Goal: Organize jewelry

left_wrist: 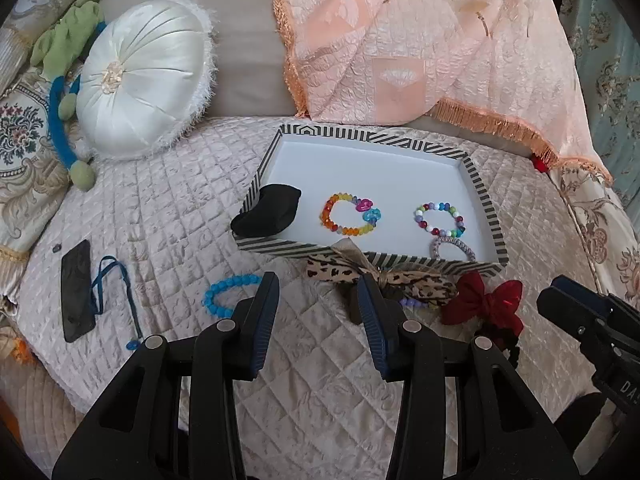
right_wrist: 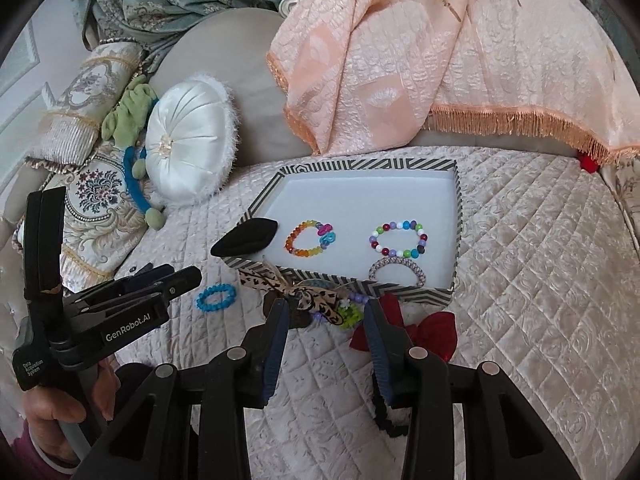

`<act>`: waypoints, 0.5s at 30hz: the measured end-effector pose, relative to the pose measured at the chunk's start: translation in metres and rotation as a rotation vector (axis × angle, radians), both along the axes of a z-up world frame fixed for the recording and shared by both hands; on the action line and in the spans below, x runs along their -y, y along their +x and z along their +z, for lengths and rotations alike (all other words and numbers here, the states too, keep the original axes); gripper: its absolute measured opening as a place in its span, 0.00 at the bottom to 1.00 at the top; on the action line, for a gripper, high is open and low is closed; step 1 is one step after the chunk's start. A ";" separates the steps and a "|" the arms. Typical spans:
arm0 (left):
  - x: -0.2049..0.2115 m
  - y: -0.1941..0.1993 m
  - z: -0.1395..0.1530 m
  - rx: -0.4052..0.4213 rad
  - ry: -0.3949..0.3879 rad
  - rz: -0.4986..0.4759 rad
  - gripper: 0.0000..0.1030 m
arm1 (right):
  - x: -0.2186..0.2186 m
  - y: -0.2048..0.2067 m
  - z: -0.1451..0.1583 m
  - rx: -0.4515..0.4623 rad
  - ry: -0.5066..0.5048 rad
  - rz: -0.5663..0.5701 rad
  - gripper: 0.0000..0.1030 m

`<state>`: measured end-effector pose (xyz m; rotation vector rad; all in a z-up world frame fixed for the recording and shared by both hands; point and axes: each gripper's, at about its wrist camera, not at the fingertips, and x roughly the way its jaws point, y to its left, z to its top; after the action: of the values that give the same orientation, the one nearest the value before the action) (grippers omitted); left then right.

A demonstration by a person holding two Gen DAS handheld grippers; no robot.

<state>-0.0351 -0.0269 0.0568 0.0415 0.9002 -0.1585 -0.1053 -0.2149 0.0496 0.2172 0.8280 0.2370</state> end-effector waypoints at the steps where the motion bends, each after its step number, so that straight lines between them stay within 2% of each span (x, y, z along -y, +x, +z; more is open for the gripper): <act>1: -0.001 -0.002 0.001 0.001 -0.001 -0.001 0.39 | 0.000 -0.002 0.001 0.002 0.000 -0.001 0.36; 5: -0.006 -0.008 0.003 -0.005 -0.026 -0.005 0.41 | 0.001 -0.008 0.003 0.005 -0.003 -0.004 0.36; 10: -0.019 -0.011 0.006 -0.027 -0.079 0.000 0.52 | 0.004 -0.016 0.006 0.010 -0.006 -0.008 0.36; 15: -0.032 -0.012 0.006 -0.040 -0.100 0.018 0.54 | 0.007 -0.020 0.005 0.005 -0.003 -0.013 0.36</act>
<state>-0.0472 0.0053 0.0626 -0.0634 0.9316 -0.1876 -0.1251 -0.2220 0.0542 0.2187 0.8217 0.2244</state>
